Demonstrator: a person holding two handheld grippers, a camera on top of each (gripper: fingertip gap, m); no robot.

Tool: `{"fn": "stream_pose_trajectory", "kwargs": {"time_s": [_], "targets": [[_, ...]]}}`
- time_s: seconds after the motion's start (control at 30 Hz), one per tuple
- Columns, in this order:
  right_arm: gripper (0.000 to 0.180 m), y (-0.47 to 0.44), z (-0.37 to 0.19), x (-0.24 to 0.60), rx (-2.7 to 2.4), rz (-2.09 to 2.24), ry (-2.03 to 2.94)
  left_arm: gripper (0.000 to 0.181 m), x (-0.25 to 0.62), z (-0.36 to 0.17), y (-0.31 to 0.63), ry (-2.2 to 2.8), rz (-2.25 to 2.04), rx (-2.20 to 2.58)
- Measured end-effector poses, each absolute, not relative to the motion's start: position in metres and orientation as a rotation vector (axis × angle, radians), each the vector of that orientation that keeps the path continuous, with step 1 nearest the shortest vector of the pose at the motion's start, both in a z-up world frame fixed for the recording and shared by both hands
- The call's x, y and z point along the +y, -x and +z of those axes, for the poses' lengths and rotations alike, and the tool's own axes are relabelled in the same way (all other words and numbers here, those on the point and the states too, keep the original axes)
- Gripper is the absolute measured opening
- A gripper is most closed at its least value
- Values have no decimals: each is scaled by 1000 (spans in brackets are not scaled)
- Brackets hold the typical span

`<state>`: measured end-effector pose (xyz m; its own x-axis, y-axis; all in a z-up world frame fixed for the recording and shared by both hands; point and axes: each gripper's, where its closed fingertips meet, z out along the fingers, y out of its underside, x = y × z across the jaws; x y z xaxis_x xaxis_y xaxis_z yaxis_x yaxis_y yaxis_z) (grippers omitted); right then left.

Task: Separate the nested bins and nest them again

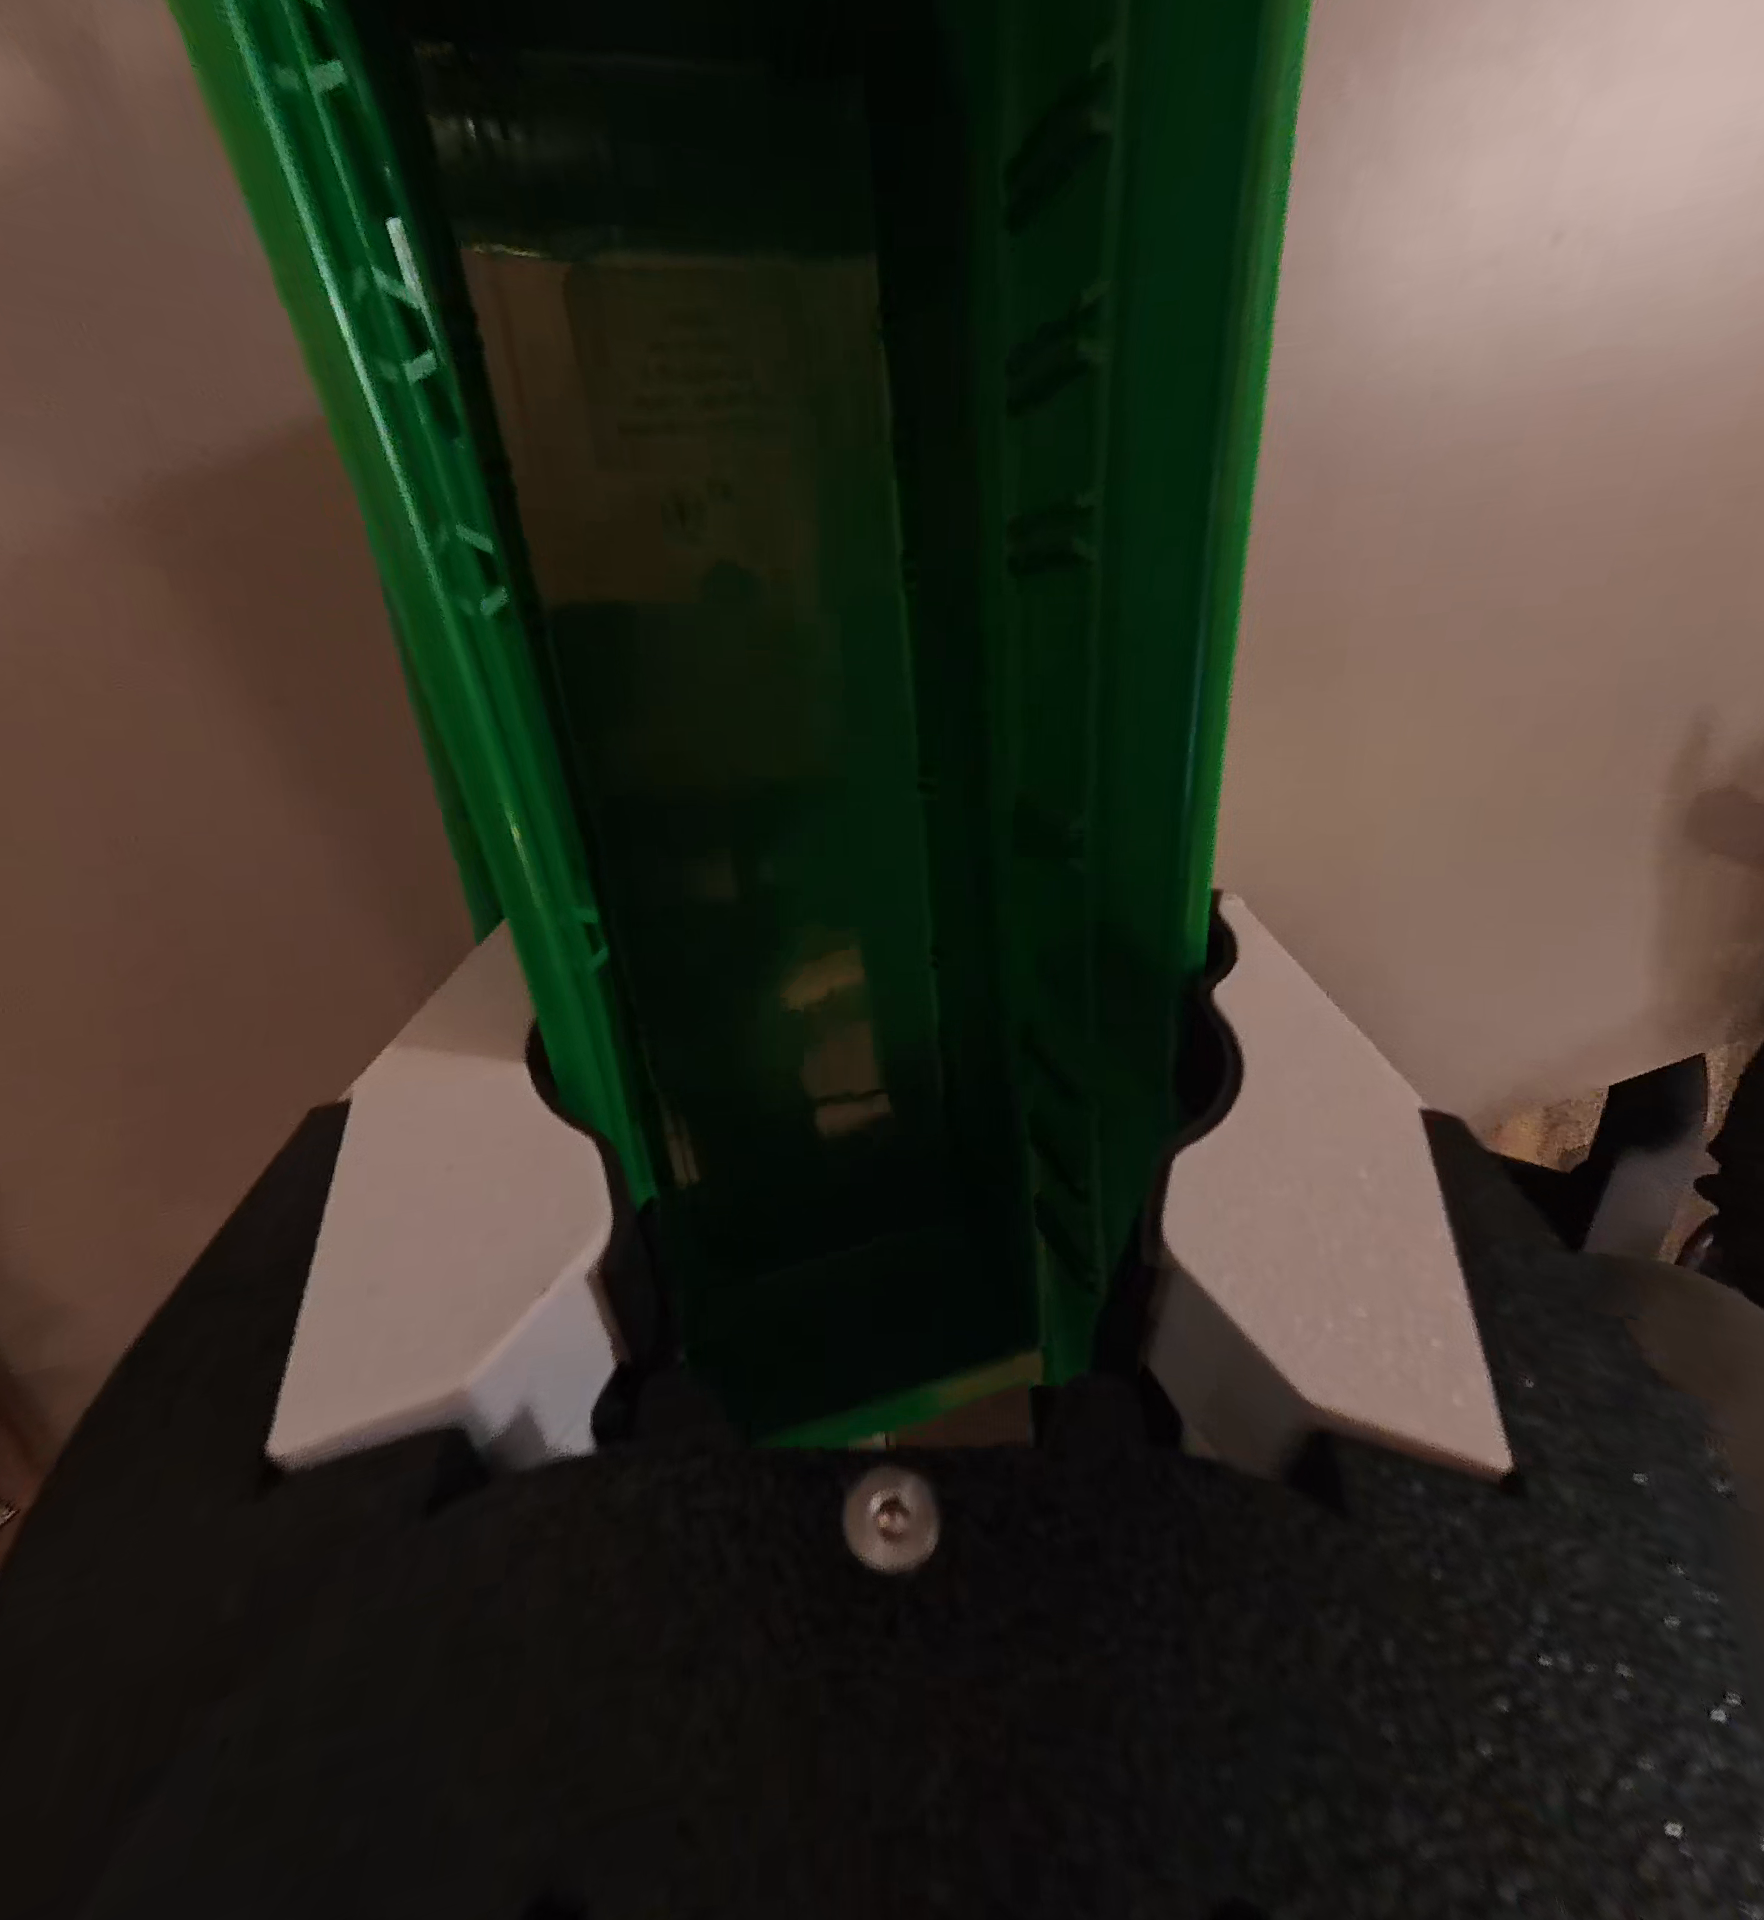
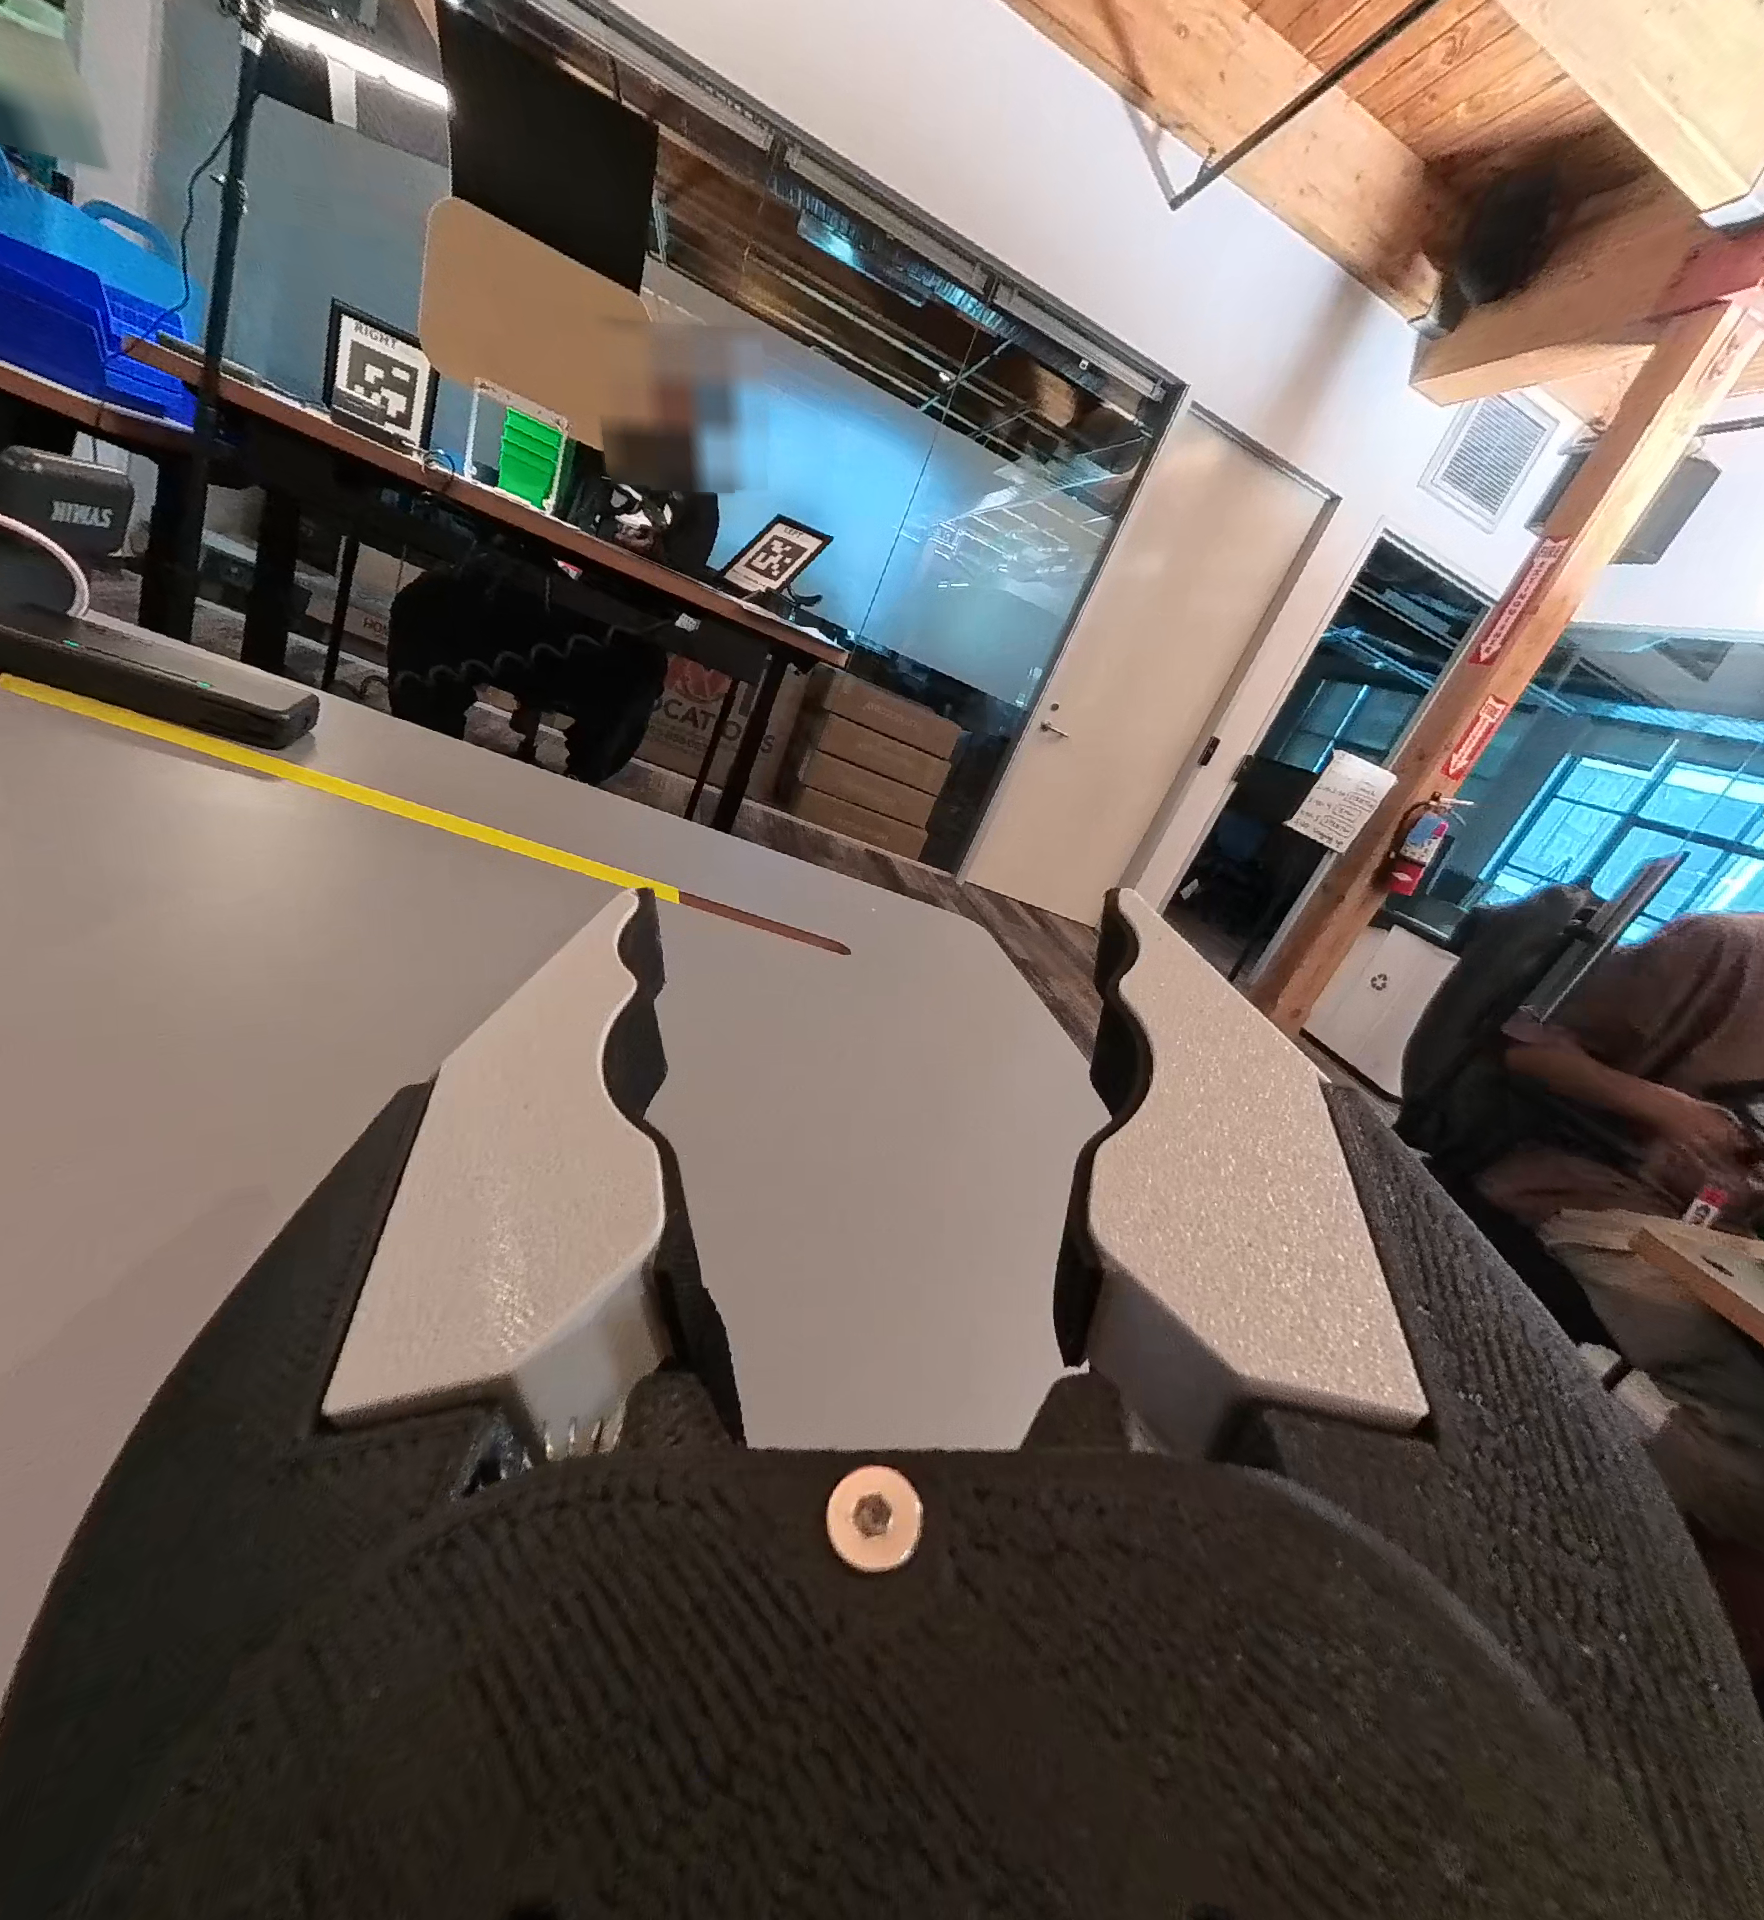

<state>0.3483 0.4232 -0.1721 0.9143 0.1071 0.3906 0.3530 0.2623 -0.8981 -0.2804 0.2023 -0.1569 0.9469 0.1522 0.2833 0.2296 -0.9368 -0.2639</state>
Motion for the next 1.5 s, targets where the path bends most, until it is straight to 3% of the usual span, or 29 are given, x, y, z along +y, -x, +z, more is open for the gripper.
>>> {"fn": "stream_pose_trajectory", "kwargs": {"time_s": [0.33, 0.43, 0.47, 0.73, 0.9, 1.13, 1.3, 1.5], "targets": [[84, -346, -175, 424, -421, -156, 1318, 124, 204, -162, 276, 2756, -396, -284], [84, -346, -175, 424, -421, -147, 1320, 156, 205, -144, 259, 2633, -645, -268], [84, -346, -175, 424, -420, -146, 1319, 160, 204, -138, 258, 2584, -693, -256], [85, -340, -173, 422, -445, -149, 1304, 158, 197, -95, 273, 2139, -947, -267], [85, -340, -175, 423, -458, -162, 1307, 158, 175, -89, 305, 2102, -719, -289], [84, -326, -171, 417, -506, -127, 1277, 158, 124, -123, 311, 1768, -703, -262], [83, -265, -162, 399, -673, -35, 1263, 159, 96, -143, 300, 1521, -724, -272], [90, -121, -113, 349, -829, 381, 1305, 159, 103, -191, 266, 1556, -958, -268]]}}
